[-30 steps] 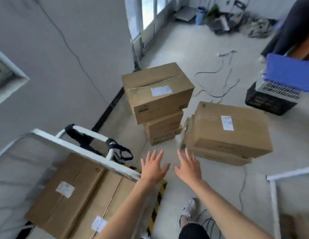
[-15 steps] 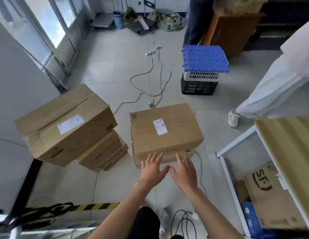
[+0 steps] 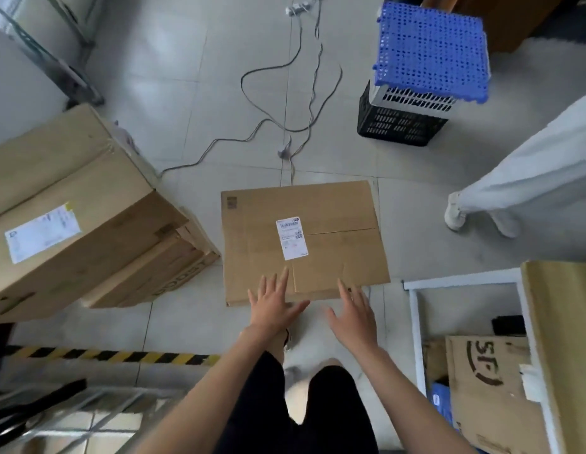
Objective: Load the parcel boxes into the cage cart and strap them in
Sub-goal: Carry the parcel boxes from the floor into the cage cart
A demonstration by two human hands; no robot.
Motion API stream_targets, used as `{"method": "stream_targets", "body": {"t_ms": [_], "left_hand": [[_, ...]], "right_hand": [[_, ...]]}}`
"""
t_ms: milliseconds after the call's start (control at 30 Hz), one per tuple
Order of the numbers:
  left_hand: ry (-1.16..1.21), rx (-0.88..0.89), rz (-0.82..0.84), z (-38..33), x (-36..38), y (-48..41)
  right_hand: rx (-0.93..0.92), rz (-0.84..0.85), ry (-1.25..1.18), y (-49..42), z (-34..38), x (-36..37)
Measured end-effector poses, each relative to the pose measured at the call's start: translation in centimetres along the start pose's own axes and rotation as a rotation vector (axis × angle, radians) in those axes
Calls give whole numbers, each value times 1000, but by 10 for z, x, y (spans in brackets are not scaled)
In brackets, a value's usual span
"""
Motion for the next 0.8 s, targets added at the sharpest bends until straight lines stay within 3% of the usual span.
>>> {"method": "stream_targets", "body": {"t_ms": [433,600,800], "left_hand": [[-120,-242,0,27,42,-145],[-142,-198,-159,32,21,-201],[18,-307,-302,52,-27,-246]], "right_hand": [[24,198,121,-141,-103,30],[-24,33,185,-205,-119,16],[-20,-107,204,-257,-139,-10]]}}
Point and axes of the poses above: each hand's wrist, its own y-axis away from the middle knuckle, its own x-axis out of the palm, z = x × y, the point moved 5 cm from there along -y, towards the middle knuckle, and after that the axes turned 15 degrees about -x, right-handed, at the moved point
